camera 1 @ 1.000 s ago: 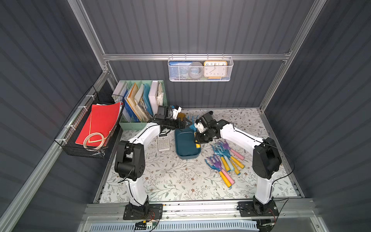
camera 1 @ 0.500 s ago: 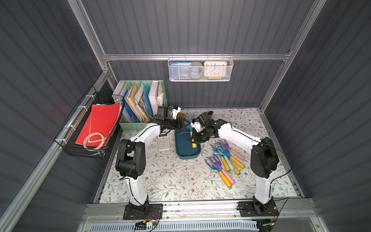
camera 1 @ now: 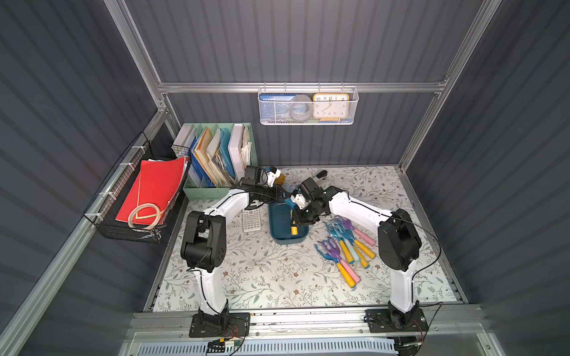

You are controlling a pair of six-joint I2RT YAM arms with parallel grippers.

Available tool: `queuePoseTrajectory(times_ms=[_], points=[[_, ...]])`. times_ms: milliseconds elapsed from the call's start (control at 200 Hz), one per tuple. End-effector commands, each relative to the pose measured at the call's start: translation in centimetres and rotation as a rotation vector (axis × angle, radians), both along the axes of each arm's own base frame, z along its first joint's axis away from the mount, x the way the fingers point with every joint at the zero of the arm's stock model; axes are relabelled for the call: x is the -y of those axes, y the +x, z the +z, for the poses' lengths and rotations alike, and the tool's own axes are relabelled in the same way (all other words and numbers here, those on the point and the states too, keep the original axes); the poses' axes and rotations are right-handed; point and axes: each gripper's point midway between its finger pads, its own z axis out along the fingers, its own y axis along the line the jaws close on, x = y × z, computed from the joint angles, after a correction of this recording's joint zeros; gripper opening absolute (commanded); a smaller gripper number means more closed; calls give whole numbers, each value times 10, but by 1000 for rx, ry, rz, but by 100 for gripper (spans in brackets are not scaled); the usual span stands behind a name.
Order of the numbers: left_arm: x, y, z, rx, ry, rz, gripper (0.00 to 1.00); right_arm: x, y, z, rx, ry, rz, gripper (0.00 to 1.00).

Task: Put the rake into the storage box
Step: Place the rake in the storage box.

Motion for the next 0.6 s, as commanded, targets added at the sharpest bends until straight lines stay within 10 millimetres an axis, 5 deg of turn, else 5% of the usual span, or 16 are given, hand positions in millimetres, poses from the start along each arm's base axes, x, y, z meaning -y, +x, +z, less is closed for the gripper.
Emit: queuePoseTrajectory(times_ms=[0,320,395,450,515,595], points=[[-15,-8,-33,-42,110,4,0,31,21,12,98,-108,-120,71],[-20,-23,-75,-165,151,-10,0,83,46,29,223,-247,-278,73],[-18,-14,-68,-144,147,-11,0,89,43,26,209,-260,-280,73],[-17,-13,-69,-153,148,-16,18,91,36,20,184,-268,-271,73],[-17,-12,-70,-154,149,-17,53,93,24,11,136,-273,-250,72],[-18,-10,-68,-143,159,-11,59,100,3,1,81,-283,-226,72]])
